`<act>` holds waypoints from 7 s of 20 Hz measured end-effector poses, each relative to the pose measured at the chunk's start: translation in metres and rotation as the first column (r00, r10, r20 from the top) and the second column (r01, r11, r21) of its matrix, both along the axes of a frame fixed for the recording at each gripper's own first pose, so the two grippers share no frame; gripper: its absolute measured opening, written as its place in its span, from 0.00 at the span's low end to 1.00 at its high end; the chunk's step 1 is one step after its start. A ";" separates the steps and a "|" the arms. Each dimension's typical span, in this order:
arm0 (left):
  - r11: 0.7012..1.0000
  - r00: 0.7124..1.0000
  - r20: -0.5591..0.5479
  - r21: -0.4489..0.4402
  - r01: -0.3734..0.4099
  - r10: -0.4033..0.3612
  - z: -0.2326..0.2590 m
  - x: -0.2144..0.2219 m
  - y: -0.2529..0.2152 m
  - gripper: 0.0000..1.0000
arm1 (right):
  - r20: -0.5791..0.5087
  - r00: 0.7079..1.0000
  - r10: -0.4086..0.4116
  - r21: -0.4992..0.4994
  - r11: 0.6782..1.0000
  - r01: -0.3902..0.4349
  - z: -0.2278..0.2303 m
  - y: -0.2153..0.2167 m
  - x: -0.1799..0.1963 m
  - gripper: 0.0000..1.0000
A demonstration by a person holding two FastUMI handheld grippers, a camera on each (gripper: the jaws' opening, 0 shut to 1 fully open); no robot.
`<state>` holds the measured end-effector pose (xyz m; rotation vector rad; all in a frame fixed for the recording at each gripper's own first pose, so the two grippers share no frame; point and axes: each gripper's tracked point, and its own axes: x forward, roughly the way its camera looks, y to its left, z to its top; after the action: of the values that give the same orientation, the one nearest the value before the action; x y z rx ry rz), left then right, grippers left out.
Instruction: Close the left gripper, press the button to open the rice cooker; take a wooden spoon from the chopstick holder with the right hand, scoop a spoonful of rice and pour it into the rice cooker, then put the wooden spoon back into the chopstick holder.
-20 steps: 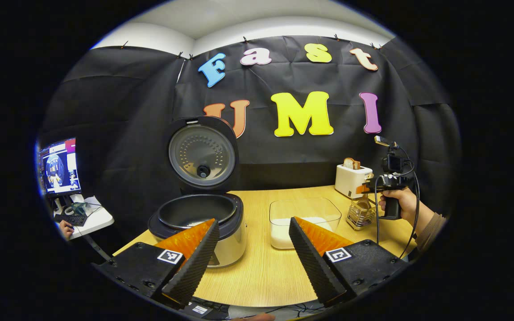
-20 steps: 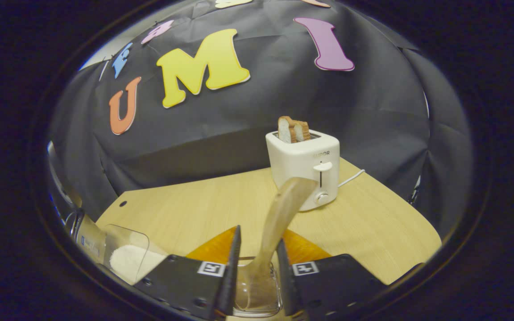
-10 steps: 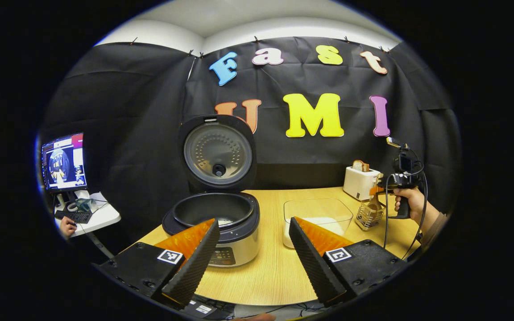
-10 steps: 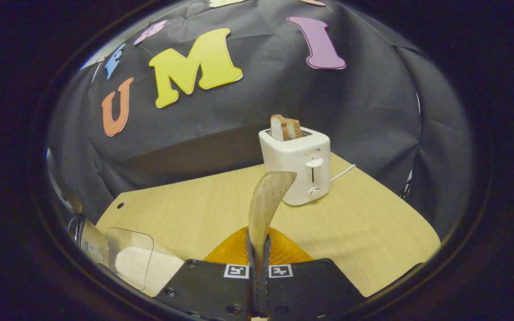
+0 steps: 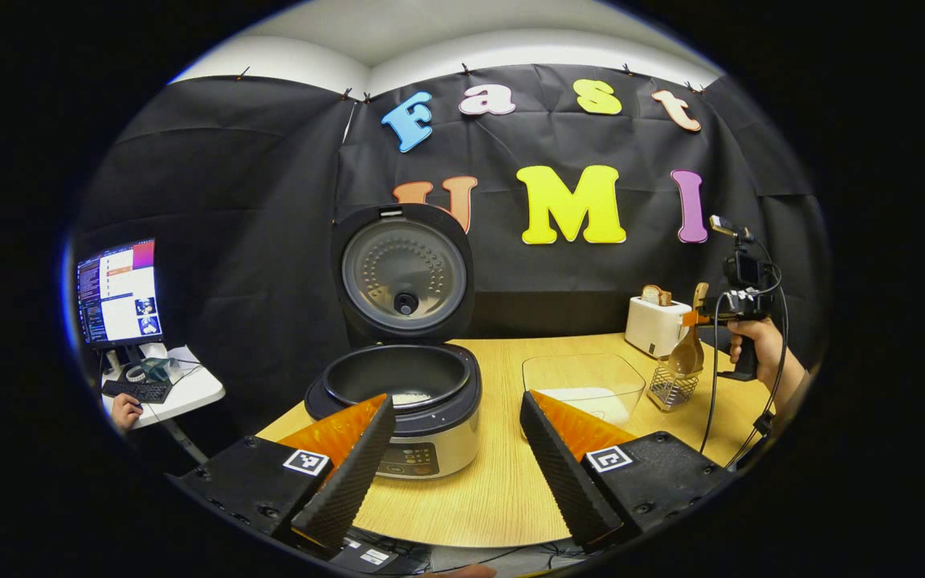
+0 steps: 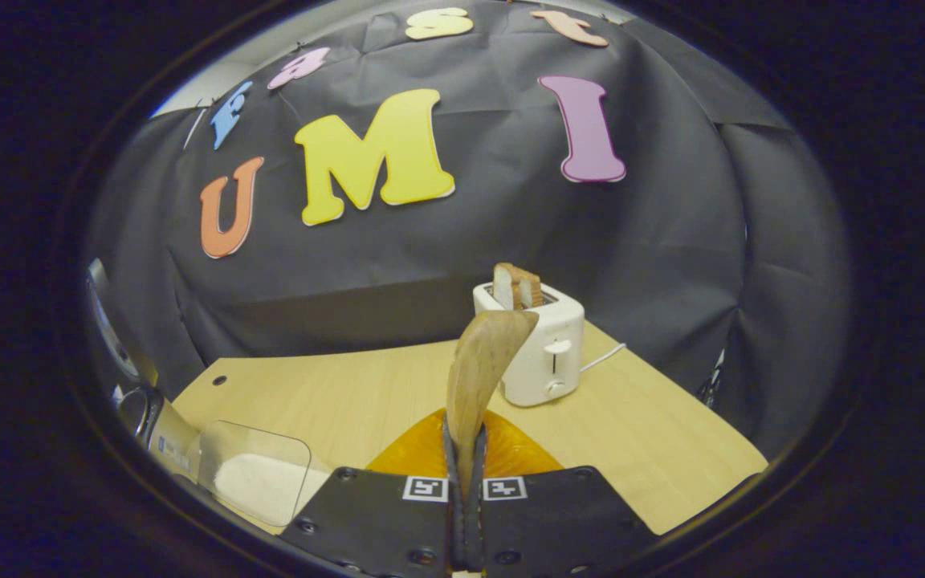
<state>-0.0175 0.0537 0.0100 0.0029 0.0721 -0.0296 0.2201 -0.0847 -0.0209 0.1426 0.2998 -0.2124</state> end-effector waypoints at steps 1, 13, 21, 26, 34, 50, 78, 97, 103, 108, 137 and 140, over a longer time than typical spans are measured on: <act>1.000 1.000 0.000 -0.002 -0.001 0.001 0.000 -0.001 0.002 1.00 | 0.017 1.000 0.002 -0.015 1.000 -0.002 0.009 0.005 -0.004 0.03; 0.999 0.999 -0.026 -0.013 -0.037 0.037 -0.004 0.000 0.021 1.00 | 0.104 0.970 0.220 -0.083 0.974 -0.211 0.055 0.159 -0.023 0.01; 0.999 0.998 -0.042 -0.005 -0.040 0.040 -0.008 0.002 0.024 1.00 | 0.012 0.982 0.187 -0.187 0.966 -0.181 -0.025 0.212 0.005 0.01; 0.998 0.998 -0.043 -0.023 -0.054 0.053 -0.008 0.002 0.034 1.00 | 0.014 0.994 0.110 -0.287 0.952 -0.101 -0.045 0.203 0.016 0.01; 0.997 0.996 -0.058 -0.047 -0.063 0.060 -0.011 0.003 0.042 1.00 | 0.008 0.996 0.090 -0.194 0.977 -0.087 -0.061 0.248 -0.001 0.01; 0.995 0.992 -0.073 -0.026 -0.101 0.099 -0.016 0.007 0.052 1.00 | -0.103 0.983 0.153 0.690 0.723 -0.040 -0.074 0.260 0.008 0.01; 0.989 0.985 -0.095 -0.027 -0.147 0.144 -0.022 0.004 0.087 1.00 | 0.121 0.989 0.089 0.855 0.497 -0.149 0.054 0.290 -0.035 0.02; 0.969 0.968 -0.111 -0.075 -0.234 0.225 -0.029 -0.003 0.148 1.00 | 0.162 0.905 0.393 0.230 0.877 -0.422 0.091 0.472 -0.031 0.01; 0.966 0.965 -0.107 -0.068 -0.248 0.240 -0.027 -0.002 0.151 1.00 | 0.110 0.867 0.486 -0.071 0.874 -0.481 0.083 0.494 -0.036 0.01; 0.962 0.961 -0.105 -0.068 -0.264 0.257 -0.027 -0.002 0.153 0.97 | 0.068 0.855 0.515 -0.257 0.837 -0.484 0.079 0.502 -0.039 0.03; 0.991 0.991 -0.019 -0.042 -0.130 0.129 0.003 -0.004 0.068 0.97 | 0.140 0.971 0.194 0.057 0.977 -0.204 0.094 0.141 -0.040 0.02; 0.994 0.995 -0.008 -0.023 -0.103 0.102 0.002 -0.005 0.063 0.97 | 0.129 0.988 0.086 0.034 0.995 -0.091 0.073 0.088 -0.034 0.01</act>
<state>-0.0229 0.1165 0.0123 -0.0244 0.0782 0.0722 0.1862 0.0032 0.0523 0.1812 0.1832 -0.1084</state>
